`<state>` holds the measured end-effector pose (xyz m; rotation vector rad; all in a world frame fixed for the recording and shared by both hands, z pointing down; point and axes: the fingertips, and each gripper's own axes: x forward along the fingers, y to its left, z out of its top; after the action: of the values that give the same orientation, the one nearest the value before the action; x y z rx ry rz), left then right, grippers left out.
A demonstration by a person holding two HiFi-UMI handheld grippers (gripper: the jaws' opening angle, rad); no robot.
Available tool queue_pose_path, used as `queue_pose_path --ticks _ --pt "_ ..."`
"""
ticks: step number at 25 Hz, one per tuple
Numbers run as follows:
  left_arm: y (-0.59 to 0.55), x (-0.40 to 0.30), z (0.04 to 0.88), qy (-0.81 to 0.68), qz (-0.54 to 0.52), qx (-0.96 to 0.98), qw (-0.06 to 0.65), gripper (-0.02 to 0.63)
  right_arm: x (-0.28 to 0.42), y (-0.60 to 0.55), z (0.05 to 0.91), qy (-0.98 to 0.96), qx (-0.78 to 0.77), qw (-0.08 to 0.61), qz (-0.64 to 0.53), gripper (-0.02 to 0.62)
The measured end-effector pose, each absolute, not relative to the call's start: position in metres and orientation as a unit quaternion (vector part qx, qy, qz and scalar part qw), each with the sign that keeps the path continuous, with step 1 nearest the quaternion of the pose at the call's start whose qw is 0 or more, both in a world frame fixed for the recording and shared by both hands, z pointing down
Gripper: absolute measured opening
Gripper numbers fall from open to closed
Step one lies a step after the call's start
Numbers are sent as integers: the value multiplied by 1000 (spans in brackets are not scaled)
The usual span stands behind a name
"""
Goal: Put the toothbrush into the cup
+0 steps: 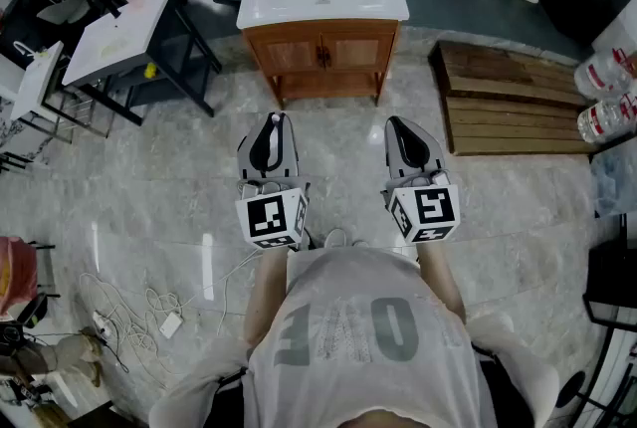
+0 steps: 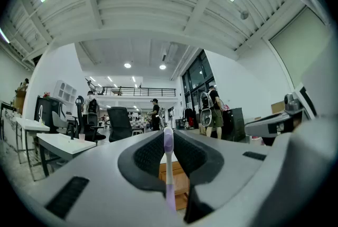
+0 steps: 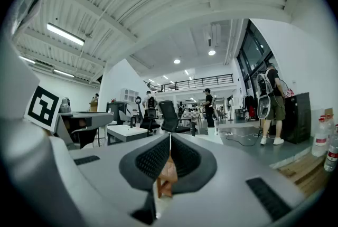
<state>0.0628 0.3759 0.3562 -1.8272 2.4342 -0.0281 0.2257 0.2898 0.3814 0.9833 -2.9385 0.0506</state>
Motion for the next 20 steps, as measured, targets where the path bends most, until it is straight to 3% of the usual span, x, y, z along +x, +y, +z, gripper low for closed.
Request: queue_pose_path --ticks 20 --pt "374 -1 373 803 11 -594 39 72 185 282 405 -943 330 39 29 32"
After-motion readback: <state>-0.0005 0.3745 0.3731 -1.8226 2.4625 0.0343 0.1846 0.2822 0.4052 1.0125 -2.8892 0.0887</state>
